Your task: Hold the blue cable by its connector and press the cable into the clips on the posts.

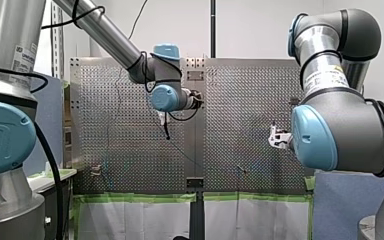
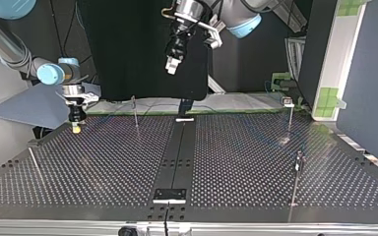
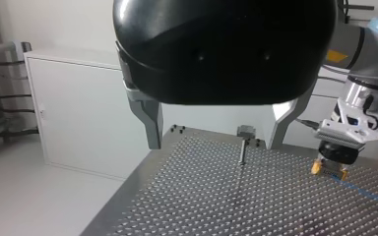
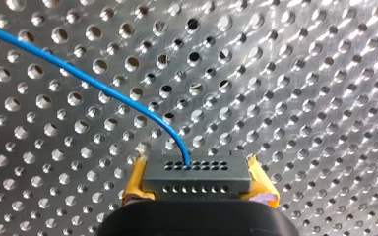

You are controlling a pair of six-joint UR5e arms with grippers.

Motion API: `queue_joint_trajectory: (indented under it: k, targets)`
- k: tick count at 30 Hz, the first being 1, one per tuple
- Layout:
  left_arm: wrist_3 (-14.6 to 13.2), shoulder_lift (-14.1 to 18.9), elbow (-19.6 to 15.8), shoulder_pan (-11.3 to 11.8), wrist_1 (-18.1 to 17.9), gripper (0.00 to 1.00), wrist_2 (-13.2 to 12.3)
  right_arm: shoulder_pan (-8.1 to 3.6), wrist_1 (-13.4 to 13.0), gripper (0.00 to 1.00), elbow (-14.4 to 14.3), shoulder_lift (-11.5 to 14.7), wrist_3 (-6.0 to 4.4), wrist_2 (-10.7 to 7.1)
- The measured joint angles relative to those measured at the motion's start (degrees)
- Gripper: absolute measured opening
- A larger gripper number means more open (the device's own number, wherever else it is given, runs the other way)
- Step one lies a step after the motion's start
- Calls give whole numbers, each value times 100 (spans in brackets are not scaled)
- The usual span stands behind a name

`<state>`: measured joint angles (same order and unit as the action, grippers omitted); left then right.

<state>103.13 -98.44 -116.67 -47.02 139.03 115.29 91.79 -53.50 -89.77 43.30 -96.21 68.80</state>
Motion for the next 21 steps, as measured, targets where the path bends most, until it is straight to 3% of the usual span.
queue_joint_trajectory:
  k: [8, 21]
  targets:
    - [-80, 238, -345, 14, -135, 100, 46, 143, -203, 0, -234, 13, 21, 180]
    - [-83, 252, -395, 16, -138, 100, 50, 159, -243, 0, -265, 9, 22, 187]
